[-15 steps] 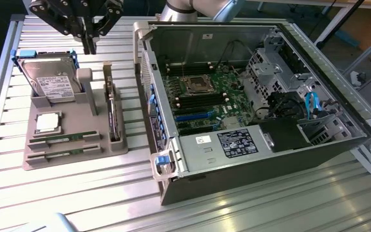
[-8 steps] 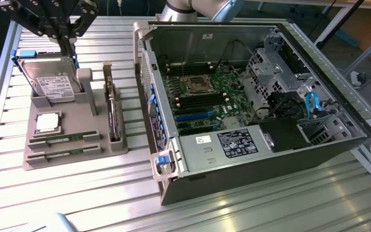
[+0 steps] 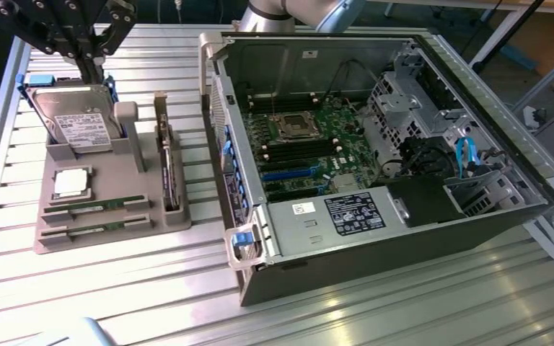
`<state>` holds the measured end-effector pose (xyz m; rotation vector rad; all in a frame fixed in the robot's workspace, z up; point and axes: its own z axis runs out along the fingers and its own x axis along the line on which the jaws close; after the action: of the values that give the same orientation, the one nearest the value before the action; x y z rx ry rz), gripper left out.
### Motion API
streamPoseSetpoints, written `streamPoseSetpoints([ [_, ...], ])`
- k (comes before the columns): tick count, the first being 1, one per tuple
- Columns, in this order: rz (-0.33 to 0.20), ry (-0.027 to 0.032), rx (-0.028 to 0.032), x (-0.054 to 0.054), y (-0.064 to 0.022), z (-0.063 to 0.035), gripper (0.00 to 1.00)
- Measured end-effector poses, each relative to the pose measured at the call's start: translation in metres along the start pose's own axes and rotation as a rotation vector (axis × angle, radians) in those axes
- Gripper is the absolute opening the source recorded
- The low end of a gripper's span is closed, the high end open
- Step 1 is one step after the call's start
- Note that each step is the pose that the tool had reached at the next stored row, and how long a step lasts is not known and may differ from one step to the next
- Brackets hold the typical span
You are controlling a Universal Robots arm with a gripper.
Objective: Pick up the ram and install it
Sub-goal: 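Reach for the ram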
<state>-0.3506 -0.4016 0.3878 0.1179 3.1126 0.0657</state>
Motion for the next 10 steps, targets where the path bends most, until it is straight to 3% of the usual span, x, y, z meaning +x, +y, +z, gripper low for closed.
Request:
streamPoseSetpoints([
  [1,0.000,-0.0006,0.0063,0.000,-0.0052,-0.0001,0.16],
  [2,0.000,-0.0014,0.0179,-0.001,-0.0129,-0.0004,0.16],
  [6,-0.001,-0.0032,0.0416,-0.003,-0.0335,-0.0012,0.16],
  [10,-0.002,-0.0046,0.0590,-0.004,-0.0468,-0.0018,0.16],
])
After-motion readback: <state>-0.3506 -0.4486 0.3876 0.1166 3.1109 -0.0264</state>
